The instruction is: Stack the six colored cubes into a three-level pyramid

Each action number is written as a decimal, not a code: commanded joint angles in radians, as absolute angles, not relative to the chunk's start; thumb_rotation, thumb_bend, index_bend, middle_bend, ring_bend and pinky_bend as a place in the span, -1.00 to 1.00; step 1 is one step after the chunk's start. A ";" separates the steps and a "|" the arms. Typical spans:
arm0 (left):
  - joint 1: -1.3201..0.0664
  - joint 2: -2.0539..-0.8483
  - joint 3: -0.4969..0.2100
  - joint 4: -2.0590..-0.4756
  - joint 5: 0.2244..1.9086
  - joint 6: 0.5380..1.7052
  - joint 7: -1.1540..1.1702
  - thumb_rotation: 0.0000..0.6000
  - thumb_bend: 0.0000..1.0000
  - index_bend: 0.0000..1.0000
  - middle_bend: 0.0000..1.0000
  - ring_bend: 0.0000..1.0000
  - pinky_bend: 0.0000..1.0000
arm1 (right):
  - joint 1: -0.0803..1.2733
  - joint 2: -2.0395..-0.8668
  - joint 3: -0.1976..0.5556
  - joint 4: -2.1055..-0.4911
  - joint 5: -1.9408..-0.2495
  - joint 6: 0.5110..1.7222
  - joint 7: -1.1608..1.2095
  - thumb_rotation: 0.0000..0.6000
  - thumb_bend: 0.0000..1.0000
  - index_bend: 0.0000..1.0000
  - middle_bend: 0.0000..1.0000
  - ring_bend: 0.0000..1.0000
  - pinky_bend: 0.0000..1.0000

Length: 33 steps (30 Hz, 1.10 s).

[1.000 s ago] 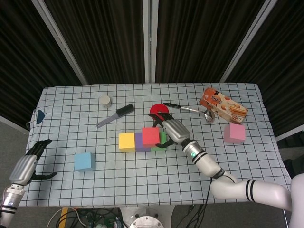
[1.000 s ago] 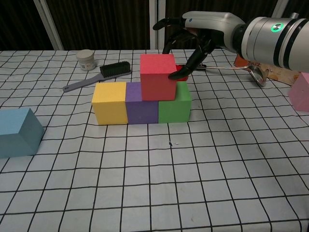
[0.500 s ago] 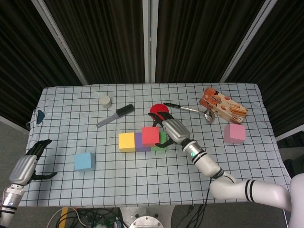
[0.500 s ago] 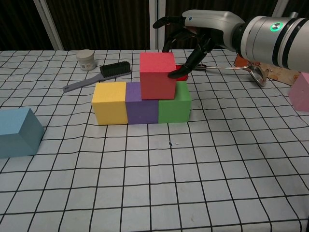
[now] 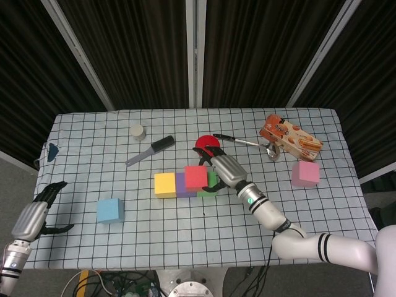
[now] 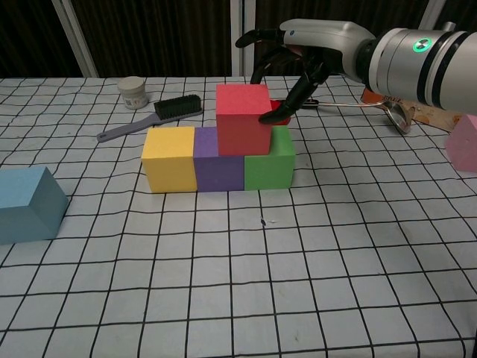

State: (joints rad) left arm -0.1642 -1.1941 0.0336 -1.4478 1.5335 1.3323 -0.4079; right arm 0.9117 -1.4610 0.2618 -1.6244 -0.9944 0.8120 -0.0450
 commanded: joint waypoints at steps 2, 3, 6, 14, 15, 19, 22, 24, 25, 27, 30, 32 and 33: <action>-0.164 -1.194 0.033 -1.448 1.534 1.334 -0.409 1.00 -0.88 -0.83 -0.89 -1.00 -0.71 | 0.912 -1.461 0.261 -1.626 -0.992 0.812 -0.047 1.00 -0.59 -1.00 -0.20 -1.00 -1.00; -0.164 -1.194 0.033 -1.448 1.535 1.334 -0.409 1.00 -0.88 -0.83 -0.89 -1.00 -0.71 | 0.911 -1.461 0.260 -1.626 -0.993 0.813 -0.048 1.00 -0.59 -1.00 -0.20 -1.00 -1.00; -0.164 -1.195 0.034 -1.448 1.535 1.333 -0.408 1.00 -0.88 -0.83 -0.89 -1.00 -0.71 | 0.912 -1.460 0.259 -1.626 -0.991 0.810 -0.050 1.00 -0.59 -1.00 -0.20 -1.00 -1.00; -0.164 -1.196 0.034 -1.446 1.534 1.332 -0.408 1.00 -0.88 -0.83 -0.89 -1.00 -0.71 | 0.912 -1.461 0.257 -1.620 -1.001 0.804 -0.042 1.00 -0.72 -1.00 -0.38 -1.00 -1.00; -0.164 -1.196 0.034 -1.446 1.534 1.331 -0.407 1.00 -0.88 -0.83 -0.89 -1.00 -0.71 | 0.911 -1.461 0.256 -1.619 -1.005 0.802 -0.039 1.00 -0.75 -1.00 -0.42 -1.00 -1.00; -0.165 -1.196 0.034 -1.446 1.535 1.331 -0.407 1.00 -0.88 -0.83 -0.89 -1.00 -0.71 | 0.912 -1.455 0.255 -1.618 -1.021 0.787 -0.021 1.00 -0.87 -1.00 -0.61 -1.00 -1.00; -0.165 -1.195 0.034 -1.447 1.535 1.332 -0.407 1.00 -0.88 -0.83 -0.89 -1.00 -0.71 | 0.911 -1.452 0.254 -1.616 -1.030 0.780 -0.010 1.00 -0.93 -1.00 -0.71 -1.00 -1.00; -0.165 -1.195 0.034 -1.448 1.535 1.331 -0.407 1.00 -0.88 -0.83 -0.89 -1.00 -0.71 | 0.910 -1.451 0.254 -1.615 -1.035 0.777 -0.002 1.00 -0.94 -1.00 -0.75 -1.00 -1.00; -0.165 -1.195 0.034 -1.448 1.535 1.331 -0.407 1.00 -0.88 -0.83 -0.89 -1.00 -0.71 | 0.909 -1.450 0.255 -1.616 -1.038 0.777 0.002 1.00 -0.95 -1.00 -0.76 -1.00 -1.00; -0.165 -1.194 0.035 -1.450 1.536 1.332 -0.405 1.00 -0.88 -0.83 -0.89 -1.00 -0.71 | 0.907 -1.446 0.258 -1.620 -1.045 0.775 0.014 1.00 -0.98 -1.00 -0.80 -1.00 -1.00; -0.166 -1.193 0.034 -1.456 1.539 1.335 -0.401 1.00 -0.88 -0.83 -0.89 -1.00 -0.71 | 0.900 -1.434 0.268 -1.635 -1.062 0.783 0.039 1.00 -1.00 -1.00 -0.85 -1.00 -1.00; -0.168 -1.190 0.034 -1.464 1.543 1.335 -0.390 1.00 -0.88 -0.83 -0.89 -1.00 -0.71 | 0.892 -1.417 0.278 -1.652 -1.078 0.796 0.051 1.00 -1.00 -1.00 -0.87 -1.00 -1.00; -0.170 -1.189 0.035 -1.467 1.547 1.335 -0.383 1.00 -0.89 -0.83 -0.89 -1.00 -0.71 | 0.888 -1.406 0.285 -1.663 -1.088 0.807 0.056 1.00 -1.00 -1.00 -0.87 -1.00 -1.00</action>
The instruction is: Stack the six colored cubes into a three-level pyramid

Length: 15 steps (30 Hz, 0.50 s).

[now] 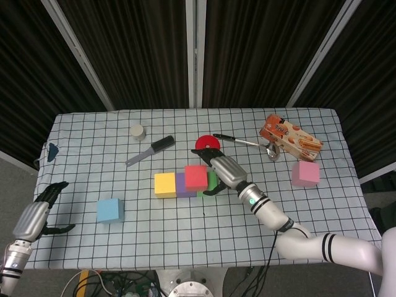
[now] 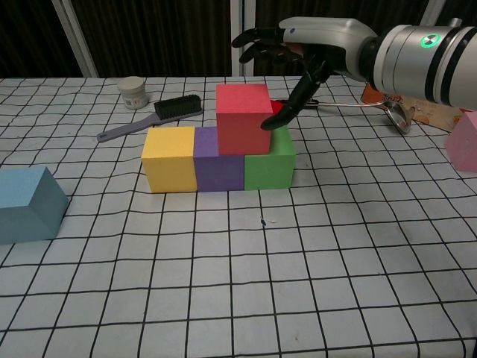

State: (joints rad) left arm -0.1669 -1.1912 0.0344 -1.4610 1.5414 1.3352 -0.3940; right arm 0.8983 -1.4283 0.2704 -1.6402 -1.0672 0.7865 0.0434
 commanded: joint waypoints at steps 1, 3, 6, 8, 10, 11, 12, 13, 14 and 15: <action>-0.172 -1.188 0.038 -1.472 1.554 1.334 -0.380 1.00 -0.91 -0.83 -0.89 -1.00 -0.71 | 0.884 -1.395 0.291 -1.673 -1.096 0.817 0.059 1.00 -1.00 -1.00 -0.88 -1.00 -1.00; -0.178 -1.186 0.043 -1.493 1.564 1.326 -0.387 1.00 -0.98 -0.83 -0.89 -1.00 -0.71 | 0.872 -1.364 0.307 -1.699 -1.110 0.840 0.070 1.00 -1.00 -1.00 -0.88 -1.00 -1.00; -0.187 -1.190 0.045 -1.522 1.571 1.316 -0.363 1.00 -1.00 -0.84 -0.89 -1.00 -0.71 | 0.848 -1.314 0.330 -1.738 -1.126 0.876 0.096 1.00 -1.00 -1.00 -0.87 -1.00 -1.00; -0.193 -1.195 0.046 -1.539 1.570 1.304 -0.338 1.00 -1.00 -0.85 -0.89 -1.00 -0.71 | 0.831 -1.285 0.345 -1.756 -1.136 0.897 0.122 1.00 -1.00 -1.00 -0.87 -1.00 -1.00; -0.199 -1.205 0.046 -1.556 1.553 1.282 -0.306 1.00 -1.00 -0.85 -0.89 -1.00 -0.71 | 0.806 -1.251 0.360 -1.776 -1.149 0.920 0.166 1.00 -1.00 -1.00 -0.87 -1.00 -1.00; -0.203 -1.210 0.044 -1.561 1.542 1.269 -0.295 1.00 -1.00 -0.85 -0.89 -1.00 -0.71 | 0.797 -1.238 0.364 -1.784 -1.156 0.925 0.187 1.00 -1.00 -1.00 -0.87 -1.00 -1.00; -0.208 -1.217 0.042 -1.568 1.525 1.250 -0.288 1.00 -1.00 -0.85 -0.89 -1.00 -0.71 | 0.781 -1.219 0.370 -1.795 -1.161 0.932 0.222 1.00 -1.00 -1.00 -0.87 -1.00 -1.00; -0.212 -1.224 0.040 -1.572 1.514 1.238 -0.288 1.00 -1.00 -0.85 -0.89 -1.00 -0.71 | 0.772 -1.205 0.372 -1.801 -1.168 0.933 0.245 1.00 -1.00 -1.00 -0.87 -1.00 -1.00; -0.215 -1.232 0.037 -1.574 1.505 1.228 -0.288 1.00 -1.00 -0.86 -0.89 -1.00 -0.71 | 0.763 -1.192 0.371 -1.806 -1.178 0.933 0.262 1.00 -1.00 -1.00 -0.87 -1.00 -1.00; -0.219 -1.242 0.034 -1.575 1.497 1.219 -0.288 1.00 -1.00 -0.86 -0.88 -1.00 -0.71 | 0.752 -1.176 0.367 -1.808 -1.193 0.935 0.278 1.00 -1.00 -1.00 -0.87 -1.00 -1.00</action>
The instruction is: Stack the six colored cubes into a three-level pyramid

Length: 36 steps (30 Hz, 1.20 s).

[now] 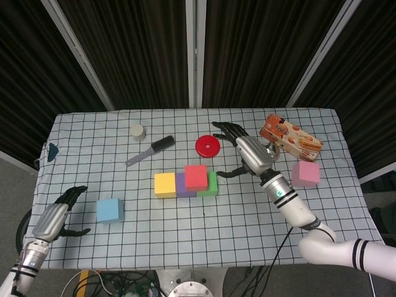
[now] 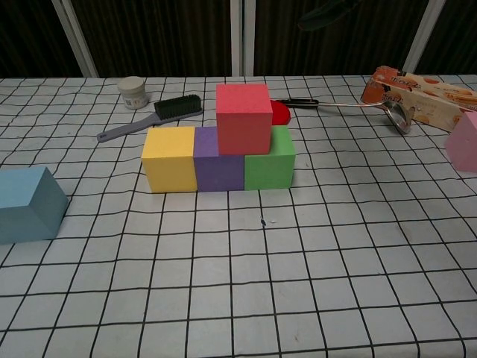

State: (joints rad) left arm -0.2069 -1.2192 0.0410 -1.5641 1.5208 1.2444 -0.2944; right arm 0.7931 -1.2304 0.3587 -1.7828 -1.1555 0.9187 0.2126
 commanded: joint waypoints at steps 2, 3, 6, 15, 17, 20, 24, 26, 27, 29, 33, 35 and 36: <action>-0.223 -1.259 0.030 -1.574 1.492 1.214 -0.278 1.00 -1.00 -0.86 -0.85 -1.00 -0.71 | 0.737 -1.158 0.360 -1.807 -1.214 0.942 0.297 1.00 -1.00 -1.00 -0.87 -1.00 -1.00; -0.226 -1.269 0.028 -1.573 1.492 1.213 -0.270 1.00 -1.00 -0.86 -0.84 -1.00 -0.71 | 0.729 -1.150 0.357 -1.806 -1.223 0.946 0.312 1.00 -1.00 -1.00 -0.87 -1.00 -1.00; -0.233 -1.287 0.025 -1.577 1.490 1.206 -0.255 1.00 -1.00 -0.86 -0.82 -1.00 -0.71 | 0.715 -1.138 0.352 -1.796 -1.239 0.951 0.346 1.00 -1.00 -1.00 -0.87 -1.00 -1.00; -0.234 -1.349 0.013 -1.550 1.475 1.213 -0.287 1.00 -1.00 -0.85 -0.53 -0.99 -0.70 | 0.703 -1.135 0.336 -1.769 -1.265 0.951 0.392 1.00 -1.00 -1.00 -0.86 -1.00 -1.00; -0.232 -1.373 0.005 -1.529 1.466 1.218 -0.305 1.00 -0.95 -0.84 -0.46 -0.97 -0.70 | 0.702 -1.134 0.334 -1.768 -1.268 0.951 0.397 1.00 -1.00 -1.00 -0.86 -1.00 -1.00; -0.228 -1.406 -0.010 -1.501 1.461 1.241 -0.310 1.00 -0.83 -0.81 -0.37 -0.92 -0.68 | 0.699 -1.133 0.331 -1.762 -1.272 0.956 0.398 1.00 -1.00 -1.00 -0.86 -1.00 -1.00; -0.223 -1.433 -0.019 -1.483 1.454 1.261 -0.294 1.00 -0.72 -0.78 -0.29 -0.87 -0.65 | 0.693 -1.130 0.329 -1.756 -1.267 0.961 0.403 1.00 -1.00 -1.00 -0.85 -1.00 -1.00; -0.221 -1.445 -0.024 -1.475 1.450 1.270 -0.288 1.00 -0.68 -0.76 -0.24 -0.83 -0.62 | 0.691 -1.129 0.328 -1.754 -1.265 0.961 0.404 1.00 -1.00 -1.00 -0.85 -1.00 -1.00; -0.220 -1.448 -0.024 -1.471 1.450 1.271 -0.286 1.00 -0.67 -0.75 -0.23 -0.81 -0.61 | 0.689 -1.128 0.327 -1.754 -1.263 0.961 0.406 1.00 -1.00 -1.00 -0.85 -1.00 -1.00; -0.220 -1.451 -0.023 -1.465 1.452 1.273 -0.281 1.00 -0.63 -0.74 -0.21 -0.80 -0.60 | 0.686 -1.127 0.326 -1.753 -1.263 0.963 0.411 1.00 -1.00 -1.00 -0.84 -1.00 -1.00; -0.220 -1.438 -0.025 -1.483 1.468 1.289 -0.294 1.00 -0.60 -0.73 -0.18 -0.80 -0.60 | 0.677 -1.122 0.324 -1.752 -1.264 0.971 0.419 1.00 -1.00 -1.00 -0.84 -1.00 -1.00; -0.222 -1.421 -0.027 -1.506 1.476 1.295 -0.298 1.00 -0.59 -0.73 -0.17 -0.80 -0.60 | 0.674 -1.119 0.325 -1.752 -1.263 0.976 0.421 1.00 -1.00 -1.00 -0.84 -1.00 -1.00; -0.224 -1.409 -0.029 -1.524 1.481 1.298 -0.300 1.00 -0.59 -0.73 -0.17 -0.80 -0.60 | 0.672 -1.118 0.325 -1.753 -1.263 0.979 0.422 1.00 -1.00 -1.00 -0.84 -1.00 -1.00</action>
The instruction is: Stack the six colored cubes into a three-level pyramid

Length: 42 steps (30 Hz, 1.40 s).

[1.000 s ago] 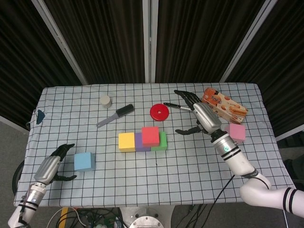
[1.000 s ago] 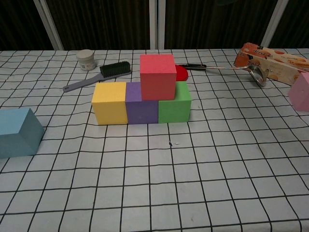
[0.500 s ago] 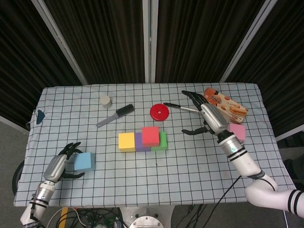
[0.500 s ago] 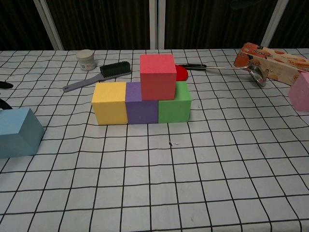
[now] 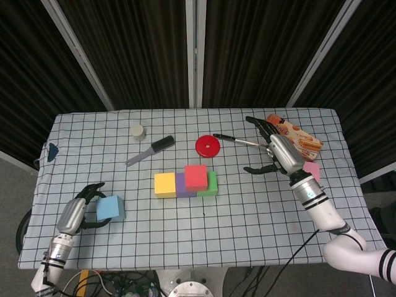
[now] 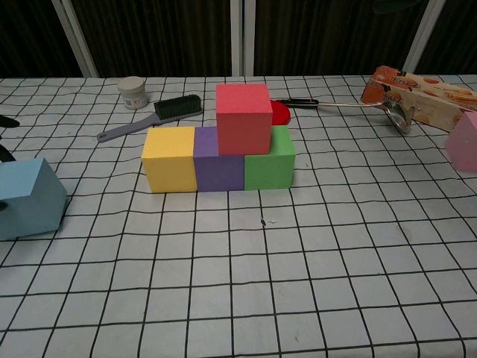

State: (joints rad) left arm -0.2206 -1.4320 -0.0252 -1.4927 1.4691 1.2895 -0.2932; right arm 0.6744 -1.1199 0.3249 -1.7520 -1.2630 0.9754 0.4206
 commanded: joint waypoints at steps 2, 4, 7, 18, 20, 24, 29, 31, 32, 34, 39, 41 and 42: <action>-0.230 -1.388 -0.035 -1.557 1.488 1.301 -0.299 1.00 -0.59 -0.73 -0.16 -0.80 -0.60 | 0.668 -1.116 0.326 -1.756 -1.264 0.984 0.423 1.00 -1.00 -1.00 -0.84 -1.00 -1.00; -0.241 -1.363 -0.048 -1.601 1.491 1.300 -0.286 1.00 -0.58 -0.73 -0.15 -0.80 -0.60 | 0.664 -1.113 0.327 -1.759 -1.265 0.992 0.423 1.00 -1.00 -1.00 -0.84 -1.00 -1.00; -0.268 -1.328 -0.075 -1.675 1.485 1.283 -0.261 1.00 -0.57 -0.73 -0.14 -0.80 -0.60 | 0.658 -1.107 0.332 -1.766 -1.266 1.004 0.424 1.00 -1.00 -1.00 -0.84 -1.00 -1.00; -0.417 -1.303 -0.209 -1.864 1.313 1.139 -0.056 1.00 -0.56 -0.73 -0.12 -0.75 -0.60 | 0.610 -1.069 0.328 -1.803 -1.289 1.065 0.438 1.00 -1.00 -1.00 -0.84 -1.00 -1.00; -0.445 -1.315 -0.229 -1.872 1.271 1.118 -0.023 1.00 -0.55 -0.73 -0.11 -0.75 -0.60 | 0.596 -1.059 0.323 -1.810 -1.300 1.078 0.444 1.00 -1.00 -1.00 -0.84 -1.00 -1.00; -0.490 -1.346 -0.261 -1.884 1.185 1.094 0.037 1.00 -0.52 -0.73 -0.09 -0.75 -0.64 | 0.589 -1.043 0.329 -1.811 -1.303 1.086 0.456 1.00 -1.00 -1.00 -0.84 -1.00 -1.00; -0.544 -1.382 -0.281 -1.882 1.110 1.060 0.089 1.00 -0.52 -0.73 -0.08 -0.73 -0.64 | 0.592 -1.030 0.340 -1.809 -1.294 1.078 0.467 1.00 -1.00 -1.00 -0.84 -1.00 -1.00; -0.567 -1.399 -0.292 -1.881 1.080 1.054 0.109 1.00 -0.51 -0.73 -0.07 -0.72 -0.64 | 0.592 -1.028 0.341 -1.807 -1.292 1.074 0.471 1.00 -1.00 -1.00 -0.84 -1.00 -1.00; -0.576 -1.408 -0.297 -1.881 1.068 1.056 0.118 1.00 -0.51 -0.73 -0.06 -0.71 -0.64 | 0.593 -1.028 0.341 -1.805 -1.290 1.073 0.472 1.00 -1.00 -1.00 -0.84 -1.00 -1.00; -0.593 -1.433 -0.310 -1.879 1.037 1.069 0.139 1.00 -0.51 -0.72 -0.04 -0.68 -0.64 | 0.593 -1.029 0.340 -1.802 -1.288 1.070 0.474 1.00 -1.00 -1.00 -0.84 -1.00 -1.00; -0.630 -1.486 -0.326 -1.849 0.975 1.096 0.191 1.00 -0.50 -0.71 -0.02 -0.67 -0.63 | 0.578 -1.029 0.329 -1.799 -1.302 1.082 0.485 1.00 -1.00 -1.00 -0.84 -1.00 -1.00; -0.639 -1.498 -0.324 -1.841 0.963 1.098 0.200 1.00 -0.50 -0.71 -0.02 -0.67 -0.64 | 0.575 -1.028 0.327 -1.797 -1.307 1.085 0.488 1.00 -1.00 -1.00 -0.84 -1.00 -1.00; -0.643 -1.508 -0.322 -1.836 0.958 1.102 0.205 1.00 -0.50 -0.71 -0.02 -0.67 -0.64 | 0.575 -1.026 0.328 -1.795 -1.308 1.085 0.489 1.00 -1.00 -1.00 -0.84 -1.00 -1.00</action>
State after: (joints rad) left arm -0.6361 -1.4999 -0.3218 -1.8424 0.9647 1.0970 0.1988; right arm 0.5749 -1.0269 0.3276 -1.7953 -1.3071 1.0846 0.4890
